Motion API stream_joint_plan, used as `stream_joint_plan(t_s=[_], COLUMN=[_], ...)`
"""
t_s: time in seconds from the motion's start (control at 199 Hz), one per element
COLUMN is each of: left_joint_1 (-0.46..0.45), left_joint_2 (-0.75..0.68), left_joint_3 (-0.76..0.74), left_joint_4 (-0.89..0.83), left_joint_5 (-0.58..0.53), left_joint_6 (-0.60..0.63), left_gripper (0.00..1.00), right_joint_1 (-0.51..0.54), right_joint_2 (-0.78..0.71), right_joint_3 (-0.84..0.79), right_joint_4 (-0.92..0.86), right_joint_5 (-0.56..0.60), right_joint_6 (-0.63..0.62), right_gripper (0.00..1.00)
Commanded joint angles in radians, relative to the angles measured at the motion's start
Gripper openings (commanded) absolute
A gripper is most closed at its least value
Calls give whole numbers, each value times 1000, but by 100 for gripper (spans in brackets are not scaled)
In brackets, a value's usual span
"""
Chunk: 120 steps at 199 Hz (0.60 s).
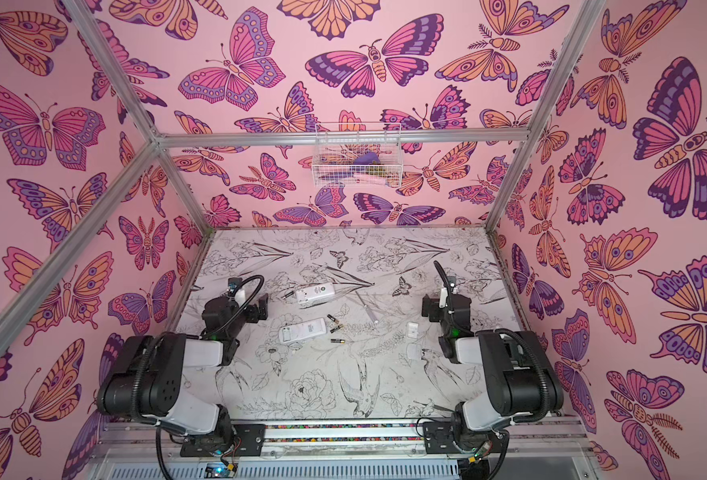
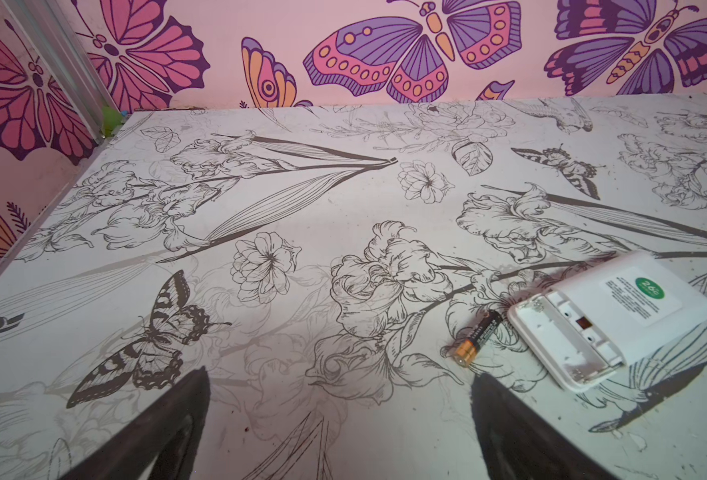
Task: Unload the batteries from the remote control
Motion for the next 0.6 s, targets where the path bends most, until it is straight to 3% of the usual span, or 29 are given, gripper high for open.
stream_joint_plan(t_s=[0.0,0.599], left_joint_1=[7,6], left_joint_2=[4,3], left_joint_3=[6,8], left_joint_4=[17,12], left_joint_5=[10,6], left_joint_6=[-15,-13], left_gripper=[99,99], right_joint_1=[-29,-28], right_joint_2=[-11,-16], right_joint_3=[29,29], right_joint_4=[-5,-13], right_joint_5=[-30,-34], right_joint_6=[43,38], right_gripper=[99,99])
